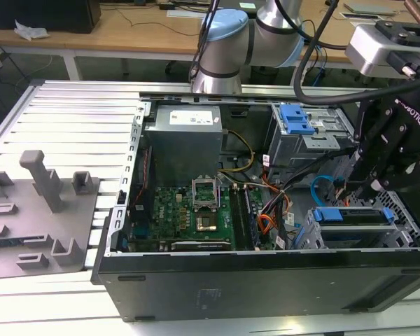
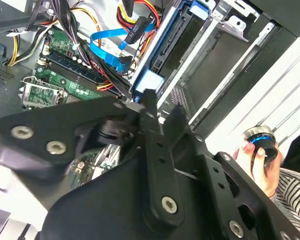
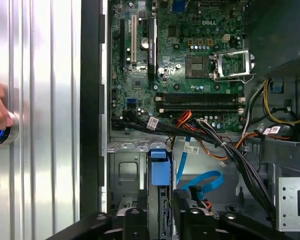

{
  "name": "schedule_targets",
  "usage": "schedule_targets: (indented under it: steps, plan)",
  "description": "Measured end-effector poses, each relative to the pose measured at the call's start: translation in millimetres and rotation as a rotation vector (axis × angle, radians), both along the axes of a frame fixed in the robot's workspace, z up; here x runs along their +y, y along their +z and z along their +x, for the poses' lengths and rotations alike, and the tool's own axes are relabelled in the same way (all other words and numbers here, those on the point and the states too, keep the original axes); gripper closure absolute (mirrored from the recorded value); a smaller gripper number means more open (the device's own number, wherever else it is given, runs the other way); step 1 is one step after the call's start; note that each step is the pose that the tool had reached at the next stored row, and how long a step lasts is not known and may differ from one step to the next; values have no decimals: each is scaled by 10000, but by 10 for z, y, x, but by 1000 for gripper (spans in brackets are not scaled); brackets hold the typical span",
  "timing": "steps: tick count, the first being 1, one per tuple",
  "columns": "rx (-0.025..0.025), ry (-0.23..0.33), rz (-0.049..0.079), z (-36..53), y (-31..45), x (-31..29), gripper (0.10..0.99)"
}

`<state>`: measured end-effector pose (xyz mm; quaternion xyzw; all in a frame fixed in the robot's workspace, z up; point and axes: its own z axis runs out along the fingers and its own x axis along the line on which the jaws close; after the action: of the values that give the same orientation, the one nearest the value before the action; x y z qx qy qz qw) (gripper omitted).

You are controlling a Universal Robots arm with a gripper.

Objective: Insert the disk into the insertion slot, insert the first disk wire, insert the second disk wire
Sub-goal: 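Insert the disk into the insertion slot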

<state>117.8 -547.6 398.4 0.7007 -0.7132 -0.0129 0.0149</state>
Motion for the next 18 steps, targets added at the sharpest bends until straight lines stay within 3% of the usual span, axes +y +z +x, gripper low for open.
schedule_targets:
  steps: [1,2,10,13,18]
  plan:
    - [0,0,0,0,-1,0,851]
    - [0,0,0,0,-1,0,973]
    - [0,-1,0,0,-4,0,980]
    - [3,-1,2,85,-4,5,980]
    - [5,-1,0,98,-49,6,980]
